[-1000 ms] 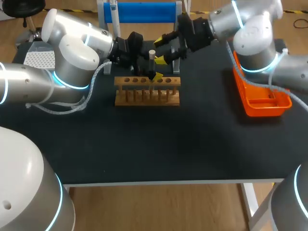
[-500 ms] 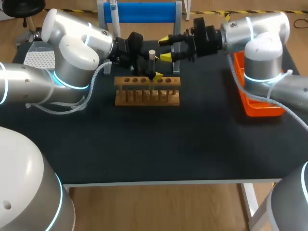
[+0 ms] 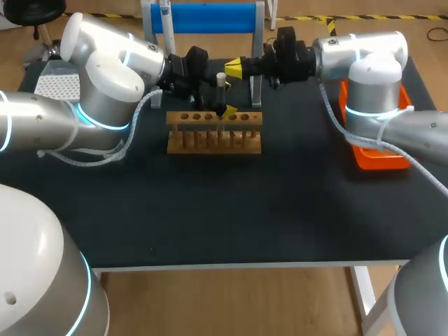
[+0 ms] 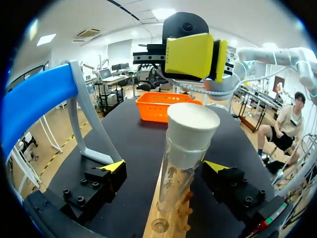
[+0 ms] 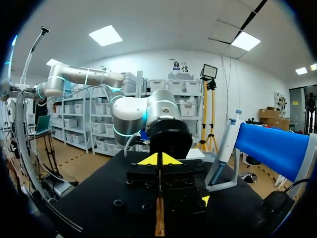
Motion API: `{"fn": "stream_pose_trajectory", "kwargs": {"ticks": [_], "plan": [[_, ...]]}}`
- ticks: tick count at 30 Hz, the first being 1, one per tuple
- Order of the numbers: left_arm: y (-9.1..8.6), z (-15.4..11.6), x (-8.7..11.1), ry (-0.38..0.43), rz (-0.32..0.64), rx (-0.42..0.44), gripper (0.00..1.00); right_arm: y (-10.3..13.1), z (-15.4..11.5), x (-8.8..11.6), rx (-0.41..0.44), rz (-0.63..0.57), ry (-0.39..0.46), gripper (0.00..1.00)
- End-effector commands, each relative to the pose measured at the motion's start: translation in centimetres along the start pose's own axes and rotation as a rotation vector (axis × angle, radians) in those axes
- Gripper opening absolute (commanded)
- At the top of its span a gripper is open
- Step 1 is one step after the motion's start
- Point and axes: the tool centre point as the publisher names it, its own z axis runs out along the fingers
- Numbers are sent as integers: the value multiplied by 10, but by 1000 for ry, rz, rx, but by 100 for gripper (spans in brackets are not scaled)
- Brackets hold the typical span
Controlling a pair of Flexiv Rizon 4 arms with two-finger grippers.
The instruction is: Invert the test tube, pick up the pipette, mount the tip to pipette, aspirate from beaker and dispense into the tube, eject the tip, return the pipette, and cap with the stopper.
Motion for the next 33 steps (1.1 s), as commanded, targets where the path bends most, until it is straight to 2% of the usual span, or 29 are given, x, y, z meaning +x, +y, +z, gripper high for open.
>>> {"fn": "stream_pose_trajectory", "kwargs": {"ticks": [1, 21, 33], "plan": [[0, 0, -1, 2, -1, -1, 100, -2, 4, -6, -5, 8, 15, 0], [0, 0, -1, 2, -1, -1, 100, -7, 12, -3, 2, 44, 27, 0], [0, 0, -1, 2, -1, -1, 100, -20, 13, -2, 22, 72, 27, 0]]}}
